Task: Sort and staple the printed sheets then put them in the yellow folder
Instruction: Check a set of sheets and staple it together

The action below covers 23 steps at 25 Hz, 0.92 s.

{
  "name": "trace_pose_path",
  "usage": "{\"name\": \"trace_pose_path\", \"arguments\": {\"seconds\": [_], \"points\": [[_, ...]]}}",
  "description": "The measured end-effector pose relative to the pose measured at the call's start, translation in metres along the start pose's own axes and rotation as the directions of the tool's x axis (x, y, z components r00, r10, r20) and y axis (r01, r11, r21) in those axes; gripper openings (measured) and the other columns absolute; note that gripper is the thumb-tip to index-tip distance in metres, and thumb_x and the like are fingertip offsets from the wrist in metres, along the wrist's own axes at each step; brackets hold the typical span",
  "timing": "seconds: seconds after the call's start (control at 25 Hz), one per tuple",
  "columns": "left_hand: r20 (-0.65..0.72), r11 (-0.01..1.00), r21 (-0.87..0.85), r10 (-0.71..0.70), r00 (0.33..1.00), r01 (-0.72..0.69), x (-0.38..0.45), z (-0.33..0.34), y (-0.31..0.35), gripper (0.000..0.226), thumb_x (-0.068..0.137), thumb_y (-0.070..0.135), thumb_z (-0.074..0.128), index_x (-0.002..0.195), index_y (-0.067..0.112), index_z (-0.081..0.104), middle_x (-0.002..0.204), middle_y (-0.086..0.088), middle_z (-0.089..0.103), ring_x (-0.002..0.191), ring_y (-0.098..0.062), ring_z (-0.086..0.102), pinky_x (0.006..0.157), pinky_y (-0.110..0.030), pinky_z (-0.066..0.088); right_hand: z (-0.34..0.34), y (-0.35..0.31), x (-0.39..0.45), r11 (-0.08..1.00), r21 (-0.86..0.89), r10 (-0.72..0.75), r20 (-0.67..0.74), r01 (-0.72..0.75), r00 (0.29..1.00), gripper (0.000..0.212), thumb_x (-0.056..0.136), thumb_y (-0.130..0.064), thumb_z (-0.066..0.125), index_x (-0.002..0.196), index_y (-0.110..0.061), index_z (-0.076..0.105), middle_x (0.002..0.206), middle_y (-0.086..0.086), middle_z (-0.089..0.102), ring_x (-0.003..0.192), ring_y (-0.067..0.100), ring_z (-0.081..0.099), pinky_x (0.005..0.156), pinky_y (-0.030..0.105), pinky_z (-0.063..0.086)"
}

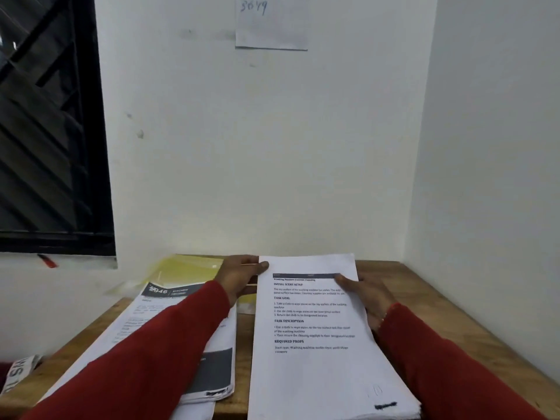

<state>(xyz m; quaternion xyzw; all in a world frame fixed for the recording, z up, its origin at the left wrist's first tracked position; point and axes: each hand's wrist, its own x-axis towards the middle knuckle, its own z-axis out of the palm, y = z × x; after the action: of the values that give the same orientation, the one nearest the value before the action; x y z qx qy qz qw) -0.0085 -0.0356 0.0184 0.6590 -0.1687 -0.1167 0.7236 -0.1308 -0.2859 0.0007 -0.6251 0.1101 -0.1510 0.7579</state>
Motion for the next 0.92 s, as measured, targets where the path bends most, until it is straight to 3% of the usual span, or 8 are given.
{"name": "trace_pose_path", "arguments": {"seconds": [0.2, 0.44, 0.56, 0.76, 0.92], "points": [[-0.074, 0.995, -0.096, -0.022, 0.997, 0.015, 0.007, 0.004, -0.034, 0.018, 0.086, -0.003, 0.071, 0.103, -0.005, 0.068, 0.088, -0.015, 0.074, 0.064, -0.018, 0.071, 0.058, -0.031, 0.061, -0.015, 0.013, 0.012, 0.999, -0.041, 0.0, 0.012, 0.001, 1.0, 0.038, 0.082, -0.006, 0.075, 0.115, 0.009, 0.065, 0.109, 0.029, 0.069, 0.103, 0.047, 0.066, 0.092, 0.062, 0.051], [-0.048, 0.994, -0.112, 0.002, 0.999, -0.008, 0.005, 0.004, -0.036, 0.012, 0.087, -0.001, 0.071, 0.098, 0.001, 0.069, 0.086, -0.012, 0.074, 0.063, -0.016, 0.071, 0.055, -0.027, 0.059, -0.012, 0.017, 0.026, 0.988, -0.104, -0.128, -0.096, 0.118, 0.987, 0.032, 0.086, -0.018, 0.074, 0.115, -0.009, 0.065, 0.106, 0.016, 0.074, 0.095, 0.035, 0.07, 0.091, 0.053, 0.055], [-0.028, 0.992, -0.124, -0.003, 1.0, -0.001, 0.003, 0.005, -0.035, 0.01, 0.087, -0.003, 0.07, 0.096, 0.0, 0.069, 0.08, -0.01, 0.074, 0.058, -0.015, 0.07, 0.052, -0.025, 0.057, -0.013, 0.019, 0.028, 0.984, -0.101, -0.163, -0.146, 0.149, 0.976, 0.025, 0.087, -0.014, 0.072, 0.111, -0.008, 0.066, 0.106, 0.016, 0.073, 0.091, 0.032, 0.07, 0.09, 0.05, 0.055], [-0.032, 0.998, -0.066, -0.021, 0.999, 0.019, 0.003, 0.007, -0.035, 0.006, 0.087, -0.006, 0.068, 0.092, -0.004, 0.067, 0.077, -0.015, 0.071, 0.053, -0.016, 0.068, 0.049, -0.025, 0.056, -0.016, 0.018, 0.021, 0.981, -0.187, -0.08, -0.163, 0.049, 0.983, 0.007, 0.081, 0.0, 0.071, 0.085, -0.005, 0.068, 0.09, 0.024, 0.07, 0.077, 0.033, 0.066, 0.077, 0.052, 0.055], [-0.027, 1.0, 0.004, -0.026, 0.999, 0.027, 0.005, 0.005, -0.038, 0.009, 0.084, -0.009, 0.071, 0.09, -0.003, 0.068, 0.083, -0.019, 0.07, 0.055, -0.019, 0.069, 0.052, -0.029, 0.058, -0.02, 0.012, 0.02, 0.957, -0.289, -0.012, -0.137, -0.028, 0.991, 0.013, 0.078, 0.007, 0.071, 0.08, -0.003, 0.062, 0.087, 0.024, 0.066, 0.071, 0.031, 0.063, 0.074, 0.046, 0.052]]}}
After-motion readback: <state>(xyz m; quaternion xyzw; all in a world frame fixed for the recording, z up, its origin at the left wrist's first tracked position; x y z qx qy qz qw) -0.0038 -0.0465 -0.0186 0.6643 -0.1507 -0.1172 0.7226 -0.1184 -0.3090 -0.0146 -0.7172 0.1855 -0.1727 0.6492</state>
